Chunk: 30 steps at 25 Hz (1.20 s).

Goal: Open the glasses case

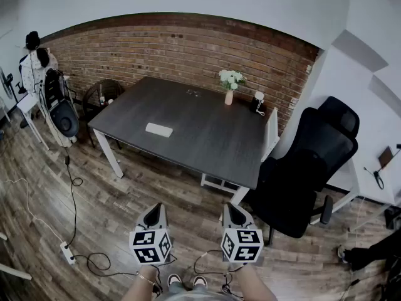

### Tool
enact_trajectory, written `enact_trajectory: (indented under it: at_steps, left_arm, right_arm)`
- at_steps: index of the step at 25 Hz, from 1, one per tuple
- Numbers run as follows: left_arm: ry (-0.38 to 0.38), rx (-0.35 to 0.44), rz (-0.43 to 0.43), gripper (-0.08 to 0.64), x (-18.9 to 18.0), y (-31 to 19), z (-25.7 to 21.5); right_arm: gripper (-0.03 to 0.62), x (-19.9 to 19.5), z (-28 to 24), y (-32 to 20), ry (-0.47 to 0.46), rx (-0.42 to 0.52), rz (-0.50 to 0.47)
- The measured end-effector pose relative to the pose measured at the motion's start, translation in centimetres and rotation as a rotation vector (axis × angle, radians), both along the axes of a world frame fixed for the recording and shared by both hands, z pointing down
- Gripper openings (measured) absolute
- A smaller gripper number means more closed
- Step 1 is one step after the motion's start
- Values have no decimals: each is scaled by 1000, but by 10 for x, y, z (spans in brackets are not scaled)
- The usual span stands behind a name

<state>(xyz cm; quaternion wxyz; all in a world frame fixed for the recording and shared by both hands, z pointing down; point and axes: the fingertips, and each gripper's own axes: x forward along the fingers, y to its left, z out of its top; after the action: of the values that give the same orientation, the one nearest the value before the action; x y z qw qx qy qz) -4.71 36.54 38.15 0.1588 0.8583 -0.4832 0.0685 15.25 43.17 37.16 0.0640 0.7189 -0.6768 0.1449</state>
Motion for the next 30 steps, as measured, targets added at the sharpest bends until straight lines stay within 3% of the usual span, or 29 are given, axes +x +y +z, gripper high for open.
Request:
enact_trajectory:
  at_steps: [18, 30]
  left_arm:
    - [-17, -14, -22, -5, -25, 3, 4]
    - [-17, -13, -65, -5, -67, -19, 5]
  right_arm:
    - [6, -28, 2, -2, -10, 11, -48]
    - [124, -66, -6, -25, -9, 30, -82]
